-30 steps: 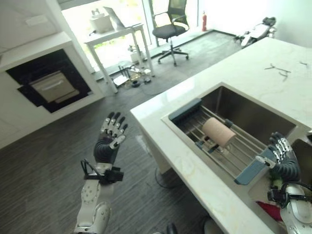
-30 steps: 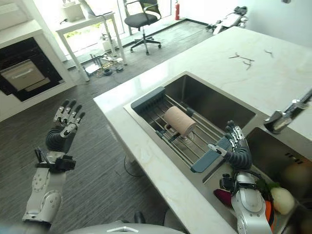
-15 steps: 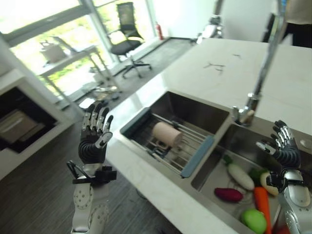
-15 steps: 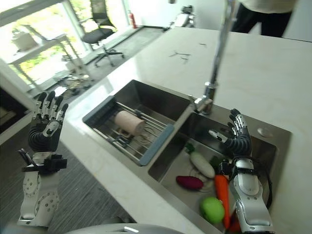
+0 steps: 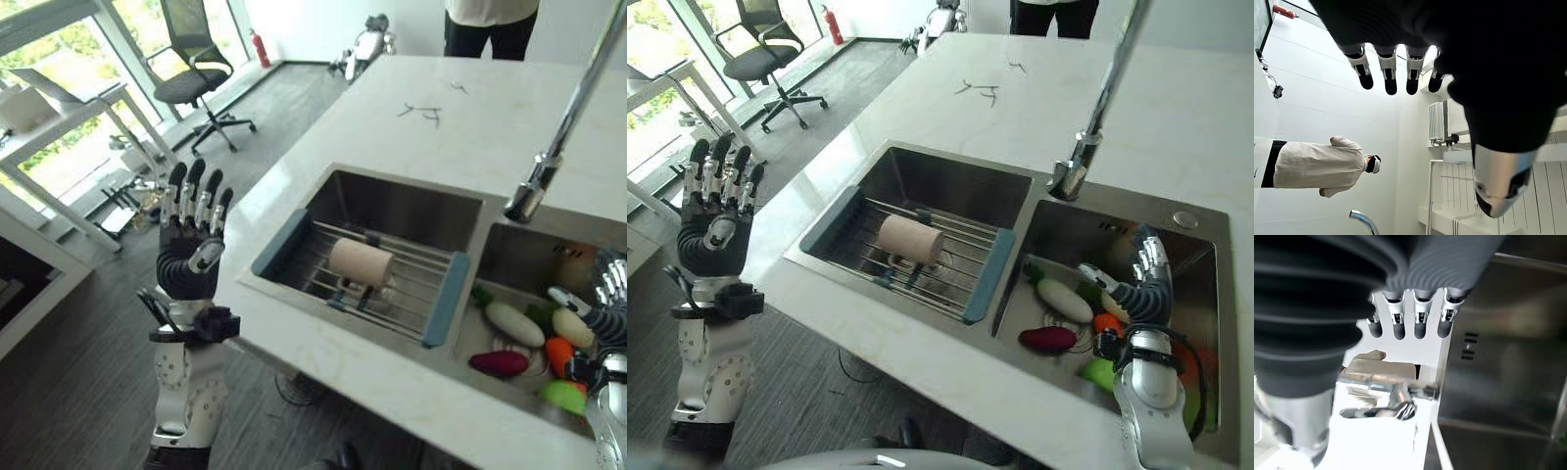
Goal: Place the dishes in the dishwasher.
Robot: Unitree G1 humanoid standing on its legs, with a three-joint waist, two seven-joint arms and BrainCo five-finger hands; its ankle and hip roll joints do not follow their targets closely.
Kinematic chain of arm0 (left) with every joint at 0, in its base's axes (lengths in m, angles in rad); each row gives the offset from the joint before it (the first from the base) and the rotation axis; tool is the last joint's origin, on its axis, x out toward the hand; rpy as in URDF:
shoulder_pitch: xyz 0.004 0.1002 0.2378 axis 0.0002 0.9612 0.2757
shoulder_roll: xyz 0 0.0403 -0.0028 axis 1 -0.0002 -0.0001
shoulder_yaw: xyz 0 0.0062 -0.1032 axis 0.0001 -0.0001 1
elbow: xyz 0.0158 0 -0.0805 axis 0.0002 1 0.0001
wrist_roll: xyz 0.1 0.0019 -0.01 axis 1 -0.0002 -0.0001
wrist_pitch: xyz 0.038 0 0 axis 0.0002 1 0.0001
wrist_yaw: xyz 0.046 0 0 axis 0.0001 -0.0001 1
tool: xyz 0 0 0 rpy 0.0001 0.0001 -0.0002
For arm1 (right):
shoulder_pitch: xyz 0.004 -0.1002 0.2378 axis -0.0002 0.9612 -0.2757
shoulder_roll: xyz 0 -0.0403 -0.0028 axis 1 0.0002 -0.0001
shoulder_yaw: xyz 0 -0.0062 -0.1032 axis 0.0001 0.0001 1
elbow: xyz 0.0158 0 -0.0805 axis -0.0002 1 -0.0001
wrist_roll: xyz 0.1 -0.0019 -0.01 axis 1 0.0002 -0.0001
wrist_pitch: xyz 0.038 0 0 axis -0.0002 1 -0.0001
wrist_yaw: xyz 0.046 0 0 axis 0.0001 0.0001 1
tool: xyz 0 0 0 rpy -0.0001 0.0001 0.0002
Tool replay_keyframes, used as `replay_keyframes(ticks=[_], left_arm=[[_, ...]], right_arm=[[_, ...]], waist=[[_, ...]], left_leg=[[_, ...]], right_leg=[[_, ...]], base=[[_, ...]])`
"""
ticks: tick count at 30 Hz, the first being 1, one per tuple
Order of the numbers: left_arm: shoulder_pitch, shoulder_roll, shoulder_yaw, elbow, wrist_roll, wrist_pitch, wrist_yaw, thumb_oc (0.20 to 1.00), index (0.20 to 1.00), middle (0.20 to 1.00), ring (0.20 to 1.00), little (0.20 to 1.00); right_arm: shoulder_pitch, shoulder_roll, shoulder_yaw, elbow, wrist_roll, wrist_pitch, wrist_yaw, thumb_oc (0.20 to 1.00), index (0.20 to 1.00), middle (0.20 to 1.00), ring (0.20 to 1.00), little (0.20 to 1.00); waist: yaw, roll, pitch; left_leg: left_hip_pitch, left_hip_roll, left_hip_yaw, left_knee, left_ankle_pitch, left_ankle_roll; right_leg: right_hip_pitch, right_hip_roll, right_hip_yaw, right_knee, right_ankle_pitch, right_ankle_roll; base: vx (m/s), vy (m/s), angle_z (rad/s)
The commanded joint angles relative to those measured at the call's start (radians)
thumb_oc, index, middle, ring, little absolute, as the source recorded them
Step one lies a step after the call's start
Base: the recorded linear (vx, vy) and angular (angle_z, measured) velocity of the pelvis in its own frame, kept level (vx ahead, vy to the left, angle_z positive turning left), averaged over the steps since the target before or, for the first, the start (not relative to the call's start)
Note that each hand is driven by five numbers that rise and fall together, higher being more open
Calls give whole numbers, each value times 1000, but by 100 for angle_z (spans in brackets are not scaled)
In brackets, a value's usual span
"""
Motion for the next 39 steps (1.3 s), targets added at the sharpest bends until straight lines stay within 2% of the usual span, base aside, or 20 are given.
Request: replay_keyframes(ticks=[1, 3, 7, 10, 17, 19, 20, 21, 23, 24, 25, 26, 28, 29, 30, 32, 34, 35, 36, 39], left_arm=[[-6, 52, 38, -81, 16, -34, -21, 1000, 1000, 1000, 1000, 1000], [-18, 56, 11, -68, 33, -44, -13, 1000, 1000, 1000, 1000, 1000], [-9, 53, 15, -67, 60, -14, -32, 1000, 1000, 1000, 1000, 1000], [5, 53, 21, -65, 83, -3, -33, 1000, 1000, 1000, 1000, 1000], [1, 54, 45, -61, 43, 36, -37, 1000, 1000, 1000, 1000, 1000], [1, 47, 46, -67, -30, 45, -63, 1000, 1000, 1000, 1000, 1000], [-4, 37, 42, -69, -56, 35, -73, 1000, 1000, 1000, 1000, 1000], [-6, 27, 35, -75, -61, 24, -76, 1000, 1000, 1000, 1000, 1000], [-2, 13, 29, -87, -65, 19, -83, 1000, 1000, 1000, 1000, 1000], [-1, 0, 22, -90, -55, 13, -83, 1000, 1000, 1000, 1000, 1000], [13, -4, 20, -95, -54, -7, -80, 1000, 1000, 1000, 1000, 1000], [27, 1, 26, -104, -71, -22, -72, 1000, 1000, 1000, 1000, 1000], [9, 2, 31, -82, -93, -39, -115, 1000, 1000, 1000, 1000, 1000], [-13, 14, 9, -64, -72, -27, -137, 1000, 1000, 1000, 1000, 1000], [-26, 20, -5, -64, -87, -7, -151, 1000, 1000, 1000, 1000, 1000], [-35, 34, -14, -75, -51, -2, -142, 1000, 1000, 1000, 1000, 1000], [-45, 46, -5, -76, -42, 6, -121, 1000, 1000, 1000, 1000, 1000], [-69, 72, -11, -60, -7, -7, -96, 1000, 1000, 1000, 1000, 1000], [-79, 83, -16, -53, 17, -12, -82, 1000, 1000, 1000, 1000, 1000], [-103, 98, -27, -56, 61, 8, -42, 1000, 1000, 1000, 1000, 1000]], right_arm=[[-50, -20, -48, -11, -24, -59, -35, 1000, 1000, 1000, 1000, 1000], [-54, -31, -46, 4, -8, -72, -52, 1000, 1000, 1000, 1000, 1000], [-41, -59, -58, 22, 17, -94, -56, 1000, 1000, 1000, 1000, 1000], [-54, -53, -49, 17, -1, -100, -54, 1000, 1000, 1000, 1000, 1000], [-56, -39, -36, -1, -30, -56, -51, 1000, 1000, 1000, 1000, 1000], [-52, -45, -40, 10, -34, -56, -36, 1000, 1000, 1000, 1000, 1000], [-54, -56, -43, 12, -41, -57, -34, 1000, 1000, 1000, 1000, 1000], [-59, -68, -46, 10, -48, -51, -38, 1000, 1000, 1000, 1000, 1000], [-71, -83, -52, 9, -54, -40, -44, 1000, 1000, 1000, 1000, 1000], [-97, -94, -57, 15, -50, -29, -38, 1000, 1000, 1000, 1000, 1000], [-113, -100, -74, 30, -47, -37, -12, 1000, 1000, 1000, 1000, 1000], [-102, -112, -85, 19, -31, -40, 3, 1000, 1000, 1000, 1000, 1000], [-100, -126, -107, -3, -30, -25, -9, 1000, 1000, 1000, 1000, 1000], [-100, -108, -112, -13, 32, -6, -30, 1000, 1000, 1000, 1000, 1000], [-83, -74, -114, -28, 140, -14, -32, 1000, 1000, 1000, 1000, 1000], [-33, -1, -75, -55, 117, -50, 9, 1000, 1000, 1000, 1000, 1000], [-52, 17, -36, -55, 86, -50, 15, 1000, 1000, 1000, 1000, 1000], [-83, 14, -22, -30, 91, -53, 11, 1000, 1000, 1000, 1000, 1000], [-90, 11, -19, -24, 87, -52, 6, 1000, 1000, 1000, 1000, 1000], [-89, -7, -8, -22, 68, -48, -8, 1000, 1000, 1000, 1000, 1000]], waist=[[-28, -17, 11], [-33, -31, 5], [-31, -37, -7], [-19, -34, -16], [-36, -16, -41], [-39, -12, -31], [-36, -23, -14], [-26, -38, 6], [-13, -48, 26], [-18, -43, 34], [-28, -27, 30], [-31, -16, 16], [-53, -2, -2], [-63, -1, -2], [-63, -8, -3], [-68, -12, 1], [-61, -6, 5], [-61, -10, 12], [-61, -15, 8], [-57, -32, -4]], left_leg=[[-45, 72, -137, 133, -120, -60], [-66, 39, -157, 133, -108, -56], [-68, 28, -142, 133, -91, -54], [-48, 35, -105, 133, -101, -58], [-12, 30, -72, 133, -121, -51], [23, 18, -27, 133, -110, -53], [37, -5, -9, 133, -62, -64], [31, -29, -31, 133, 29, -91], [-4, -16, -68, 133, 126, -128], [-17, 41, -70, 133, 85, -129], [-17, 127, -103, 133, -4, -126], [-57, 191, -196, 133, -27, -141], [-78, 240, -207, 133, -20, -184], [-74, 222, -171, 133, -30, -181], [-74, 193, -158, 133, -39, -167], [-58, 135, -162, 133, -65, -121], [-41, 130, -145, 133, -77, -99], [-35, 128, -129, 133, -81, -96], [-38, 120, -127, 133, -82, -95], [-55, 84, -138, 133, -90, -78]], right_leg=[[130, 205, 98, -193, 113, 58], [103, 270, 144, -193, 68, 28], [103, 265, 160, -193, 62, 23], [120, 233, 114, -193, 54, 31], [119, 257, 153, -193, 43, 23], [129, 263, 162, -193, 34, 14], [140, 259, 183, -193, 31, 3], [150, 250, 207, -193, 31, -8], [144, 234, 227, -193, 43, -11], [134, 225, 240, -193, 51, 1], [121, 219, 260, -193, 57, 18], [107, 203, 285, -193, 60, 32], [95, 140, 285, -193, 64, 76], [96, 77, 263, -193, 99, 109], [112, 34, 234, -193, 128, 119], [142, 39, 185, -193, 226, 103], [150, 57, 120, -193, 245, 96], [132, 129, 134, -193, 152, 81], [118, 151, 145, -193, 121, 75], [81, 149, 196, -193, 117, 79]], base=[[-13, 54, -73], [-13, 12, -13], [10, -28, 40], [16, -27, 19], [56, -93, -5], [73, -98, -10], [87, -85, -14], [65, -48, -23], [28, 96, -48], [118, 426, -64], [225, 685, -59], [323, 861, -62], [334, 965, -82], [282, 982, -31], [269, 883, 45], [208, 568, 81], [127, 322, 4], [61, 175, -67], [2, 41, -96], [5, -35, -24]])
